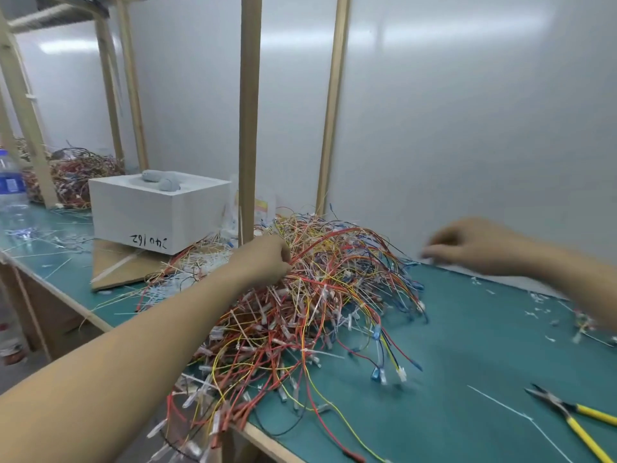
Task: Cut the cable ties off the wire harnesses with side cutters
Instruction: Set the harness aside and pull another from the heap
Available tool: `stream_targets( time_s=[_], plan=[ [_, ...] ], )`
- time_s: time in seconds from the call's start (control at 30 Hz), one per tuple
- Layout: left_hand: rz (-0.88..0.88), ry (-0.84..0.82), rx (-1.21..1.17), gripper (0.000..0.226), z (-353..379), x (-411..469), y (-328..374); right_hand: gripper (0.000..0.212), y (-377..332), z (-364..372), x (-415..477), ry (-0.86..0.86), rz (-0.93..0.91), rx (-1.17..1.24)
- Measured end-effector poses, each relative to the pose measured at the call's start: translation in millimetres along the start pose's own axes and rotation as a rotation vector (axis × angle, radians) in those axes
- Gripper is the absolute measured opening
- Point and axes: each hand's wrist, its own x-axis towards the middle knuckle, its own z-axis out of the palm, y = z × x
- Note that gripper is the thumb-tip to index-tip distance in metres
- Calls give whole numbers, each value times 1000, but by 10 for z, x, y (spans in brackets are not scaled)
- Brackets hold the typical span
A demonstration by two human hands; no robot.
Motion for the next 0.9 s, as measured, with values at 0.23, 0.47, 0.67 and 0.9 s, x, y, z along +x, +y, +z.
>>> stream_targets(
  time_s=[0.23, 0.47, 0.67, 0.9],
  plan=[
    [199, 180, -197, 19, -172, -314, 143, 40, -1472, 881, 967, -102, 225, 1079],
    [369, 290, -290, 43, -233, -675, -191, 15, -1476, 180, 1260, 87, 181, 1139],
    [485, 664, -239, 29, -219, -657, -132, 24, -1728, -919, 1273, 148, -237, 1239],
    [488, 522, 300, 65, 177, -591, -170, 26, -2025, -1417, 1171, 217, -217, 1083]
  ],
)
